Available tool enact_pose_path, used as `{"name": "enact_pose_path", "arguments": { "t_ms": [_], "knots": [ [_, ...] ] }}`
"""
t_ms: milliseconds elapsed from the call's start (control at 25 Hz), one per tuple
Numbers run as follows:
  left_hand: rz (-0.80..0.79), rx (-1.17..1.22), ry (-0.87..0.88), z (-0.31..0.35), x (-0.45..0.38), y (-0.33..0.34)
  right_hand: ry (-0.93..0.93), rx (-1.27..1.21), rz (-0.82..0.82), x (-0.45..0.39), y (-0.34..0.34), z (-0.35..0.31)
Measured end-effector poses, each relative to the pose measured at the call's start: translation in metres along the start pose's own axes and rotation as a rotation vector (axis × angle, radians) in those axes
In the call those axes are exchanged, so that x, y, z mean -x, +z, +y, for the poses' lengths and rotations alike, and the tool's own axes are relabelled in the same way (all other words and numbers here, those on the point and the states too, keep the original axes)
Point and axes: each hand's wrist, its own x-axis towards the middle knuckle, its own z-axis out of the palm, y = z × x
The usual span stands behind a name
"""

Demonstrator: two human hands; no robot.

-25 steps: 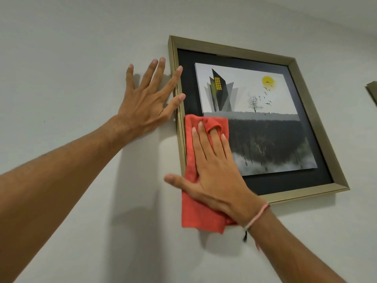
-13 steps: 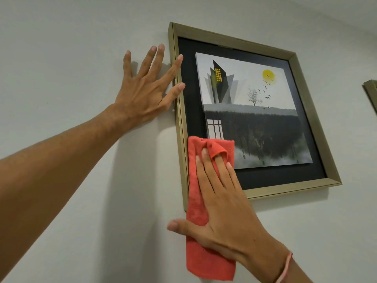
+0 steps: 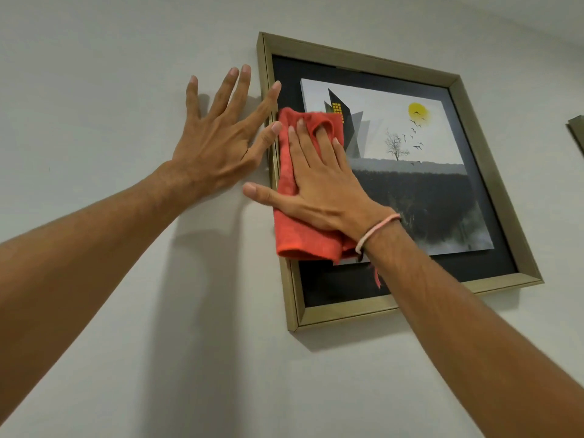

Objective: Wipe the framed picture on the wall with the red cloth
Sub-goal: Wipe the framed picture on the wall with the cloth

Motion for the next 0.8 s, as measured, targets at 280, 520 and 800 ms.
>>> {"name": "enact_pose_path", "arguments": {
  "t_ms": [280,520,800],
  "knots": [
    [-0.022,0.011,-0.024,0.004,-0.001,-0.002,-0.039,-0.034,0.017,0.088,0.030,-0.009],
    [-0.041,0.012,-0.027,0.005,0.000,-0.004,0.006,-0.058,-0.112,0.180,0.037,-0.022],
    [-0.034,0.015,-0.021,0.004,0.000,-0.004,0.068,0.039,-0.187,0.202,0.022,-0.022]
  ]
}}
